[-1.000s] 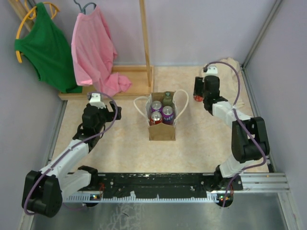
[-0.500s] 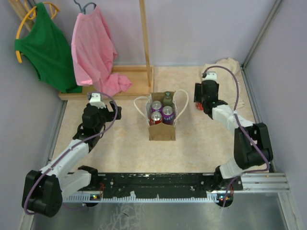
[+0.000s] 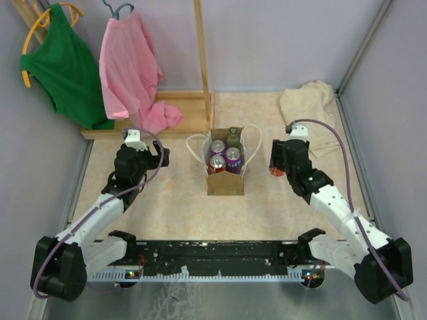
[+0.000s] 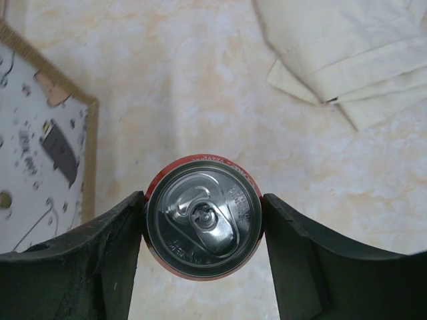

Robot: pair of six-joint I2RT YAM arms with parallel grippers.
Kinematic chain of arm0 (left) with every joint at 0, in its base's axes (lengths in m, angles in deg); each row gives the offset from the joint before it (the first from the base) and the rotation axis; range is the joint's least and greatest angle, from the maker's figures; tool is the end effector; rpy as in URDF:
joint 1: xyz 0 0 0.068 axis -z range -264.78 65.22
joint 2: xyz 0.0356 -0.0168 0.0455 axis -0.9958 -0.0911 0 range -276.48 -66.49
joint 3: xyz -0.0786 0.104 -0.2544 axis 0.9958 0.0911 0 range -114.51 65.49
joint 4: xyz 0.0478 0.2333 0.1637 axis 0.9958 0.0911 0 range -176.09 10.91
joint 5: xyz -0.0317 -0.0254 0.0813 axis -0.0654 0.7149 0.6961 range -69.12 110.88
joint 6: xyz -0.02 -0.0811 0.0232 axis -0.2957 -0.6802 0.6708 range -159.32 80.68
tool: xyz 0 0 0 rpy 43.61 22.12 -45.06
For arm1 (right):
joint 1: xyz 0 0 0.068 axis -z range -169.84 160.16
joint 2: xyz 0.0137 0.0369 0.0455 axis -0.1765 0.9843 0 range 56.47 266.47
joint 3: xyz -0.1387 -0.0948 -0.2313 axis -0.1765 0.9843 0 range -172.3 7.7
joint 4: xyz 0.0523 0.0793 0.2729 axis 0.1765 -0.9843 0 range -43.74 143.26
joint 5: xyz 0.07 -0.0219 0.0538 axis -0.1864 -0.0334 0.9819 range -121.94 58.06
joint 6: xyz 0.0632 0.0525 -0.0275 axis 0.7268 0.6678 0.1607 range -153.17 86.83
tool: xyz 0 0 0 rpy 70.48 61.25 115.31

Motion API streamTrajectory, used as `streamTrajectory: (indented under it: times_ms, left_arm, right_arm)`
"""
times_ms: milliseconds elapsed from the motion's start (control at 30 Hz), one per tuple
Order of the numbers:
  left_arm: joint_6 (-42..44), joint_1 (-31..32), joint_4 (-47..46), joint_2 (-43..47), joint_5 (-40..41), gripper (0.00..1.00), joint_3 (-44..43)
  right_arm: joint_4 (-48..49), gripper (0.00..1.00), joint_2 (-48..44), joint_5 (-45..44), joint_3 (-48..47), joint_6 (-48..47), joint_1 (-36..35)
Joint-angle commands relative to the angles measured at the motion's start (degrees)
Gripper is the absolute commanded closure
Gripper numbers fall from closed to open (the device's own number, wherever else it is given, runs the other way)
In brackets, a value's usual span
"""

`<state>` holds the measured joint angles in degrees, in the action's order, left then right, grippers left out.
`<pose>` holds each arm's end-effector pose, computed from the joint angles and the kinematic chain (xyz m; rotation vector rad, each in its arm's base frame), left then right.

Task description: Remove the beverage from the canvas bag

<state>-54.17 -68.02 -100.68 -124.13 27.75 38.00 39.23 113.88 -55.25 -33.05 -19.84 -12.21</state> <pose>0.2739 -0.0728 0.2218 -0.0537 1.8486 -0.2755 0.2654 0.0765 0.2524 0.0781 2.0573 -0.0445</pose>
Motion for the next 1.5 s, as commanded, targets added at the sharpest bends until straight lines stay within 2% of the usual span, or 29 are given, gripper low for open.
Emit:
streamTrajectory:
  times_ms: [0, 200, 633, 733, 933, 967, 1200, 1467]
  left_arm:
    - [-0.7, 0.3, -1.3, 0.5, -0.8, 0.00, -1.5]
    - [-1.6, 0.3, -1.4, 0.6, -1.7, 0.00, -1.5]
    - [-1.5, 0.4, -1.2, 0.5, -1.0, 0.00, -1.5]
    - [-1.5, 0.4, -1.2, 0.6, -1.0, 0.00, -1.5]
    - [-1.4, 0.3, -0.7, 0.7, -0.8, 0.00, -1.9]
    - [-1.4, 0.4, -0.7, 0.8, -0.8, 0.00, -1.9]
    - [-1.5, 0.4, -0.6, 0.8, -0.6, 0.00, -1.9]
    - [-1.5, 0.4, -0.6, 0.9, -0.2, 0.00, -1.9]
  right_arm:
    - [-3.0, 1.00, -6.0, -2.1, 0.8, 4.8, -6.2]
    - [-6.3, 1.00, -8.2, -7.0, 5.1, 10.7, -15.8]
    - [-14.3, 1.00, -9.0, -7.9, 7.3, 16.8, -21.1]
    - [-14.1, 0.76, -8.9, -8.2, 7.8, 17.1, -21.2]
    - [-13.7, 0.05, -8.8, -8.7, 8.2, 17.4, -21.5]
    - [-13.7, 0.01, -8.9, -8.9, 8.1, 17.4, -21.6]
    - [-13.2, 0.01, -9.6, -10.7, 6.3, 16.1, -22.1]
    - [-11.4, 0.01, -11.4, -16.3, -3.8, 8.9, -22.2]
